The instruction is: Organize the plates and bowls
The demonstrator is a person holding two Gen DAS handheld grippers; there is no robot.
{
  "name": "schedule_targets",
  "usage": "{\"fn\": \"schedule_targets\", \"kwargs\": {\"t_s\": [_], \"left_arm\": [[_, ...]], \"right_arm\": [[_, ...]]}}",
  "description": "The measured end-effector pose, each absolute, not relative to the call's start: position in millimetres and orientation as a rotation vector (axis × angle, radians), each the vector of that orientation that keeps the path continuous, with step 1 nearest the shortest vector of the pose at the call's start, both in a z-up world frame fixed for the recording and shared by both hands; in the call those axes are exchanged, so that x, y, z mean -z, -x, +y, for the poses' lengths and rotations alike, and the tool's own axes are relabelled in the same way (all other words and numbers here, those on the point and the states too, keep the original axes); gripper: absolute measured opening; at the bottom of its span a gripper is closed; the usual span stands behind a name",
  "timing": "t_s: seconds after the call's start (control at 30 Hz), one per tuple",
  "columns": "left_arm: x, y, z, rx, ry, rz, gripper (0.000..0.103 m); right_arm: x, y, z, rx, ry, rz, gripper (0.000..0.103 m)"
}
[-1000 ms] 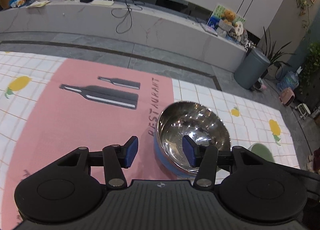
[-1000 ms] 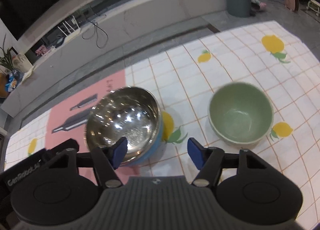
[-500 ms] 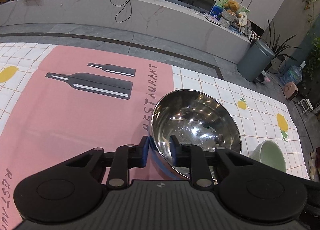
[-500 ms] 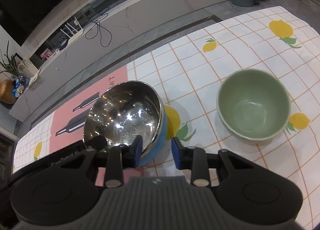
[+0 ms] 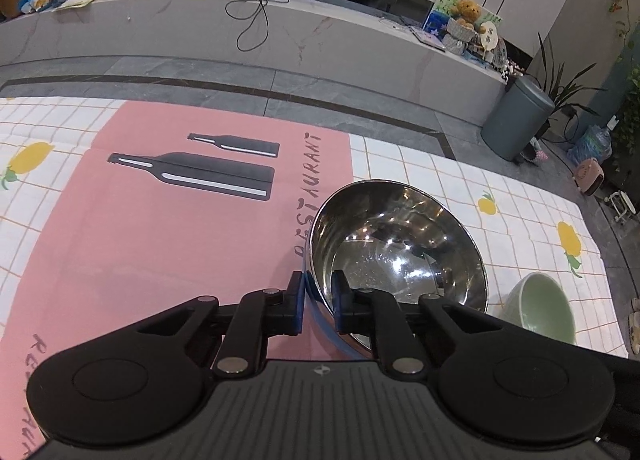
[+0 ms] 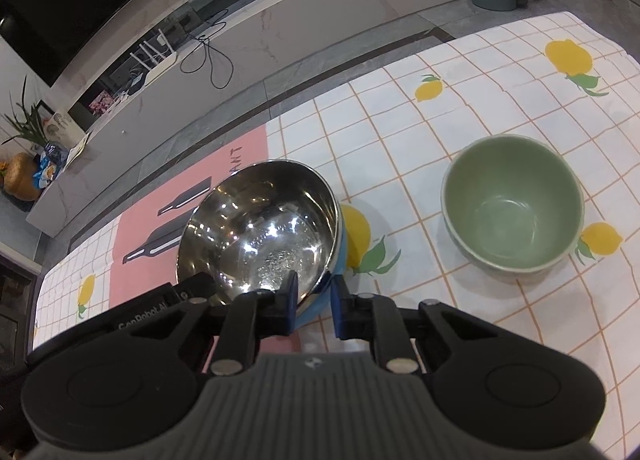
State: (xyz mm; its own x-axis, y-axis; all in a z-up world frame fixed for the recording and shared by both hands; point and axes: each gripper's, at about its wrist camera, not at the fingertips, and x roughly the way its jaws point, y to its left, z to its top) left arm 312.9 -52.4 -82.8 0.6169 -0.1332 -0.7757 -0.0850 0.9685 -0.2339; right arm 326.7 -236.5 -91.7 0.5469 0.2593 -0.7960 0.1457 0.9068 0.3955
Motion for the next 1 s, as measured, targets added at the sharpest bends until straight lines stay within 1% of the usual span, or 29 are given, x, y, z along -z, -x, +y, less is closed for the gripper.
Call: {"fn": "schedule_targets", "kwargs": {"t_s": [0.27,0.4,0.57,0.67,0.83,1.0], "left_arm": [[52,-276,-44,0.012,0.273,0.855,0.015],[36,-249,-43,0.007,0.271,0.831,0.015],[22,-218,-39,0.008,0.281,0.815,0.015],[15,-199,-34,0.004,0.299,0.813,0.015],[7,-165,-31,0.004,0.316,0.793,0.015],[5,-140,-31,0.017,0.342,0.786,0.015]], "right_arm": [[71,-298,-235,-0.132,-0.445,0.962,0.015],[59,-274,-233,-0.142,-0.442,0.960,0.015],[37,-235,-227,-0.159,-0.412,0.905,0.014],[31,-212,-226,-0.170,-0.418,0.909,0.015],[29,-175,-235,-0.201,-0.511,0.942,0.015],[24,-143,-238,-0.197,-0.520,0.941,0.015]]}}
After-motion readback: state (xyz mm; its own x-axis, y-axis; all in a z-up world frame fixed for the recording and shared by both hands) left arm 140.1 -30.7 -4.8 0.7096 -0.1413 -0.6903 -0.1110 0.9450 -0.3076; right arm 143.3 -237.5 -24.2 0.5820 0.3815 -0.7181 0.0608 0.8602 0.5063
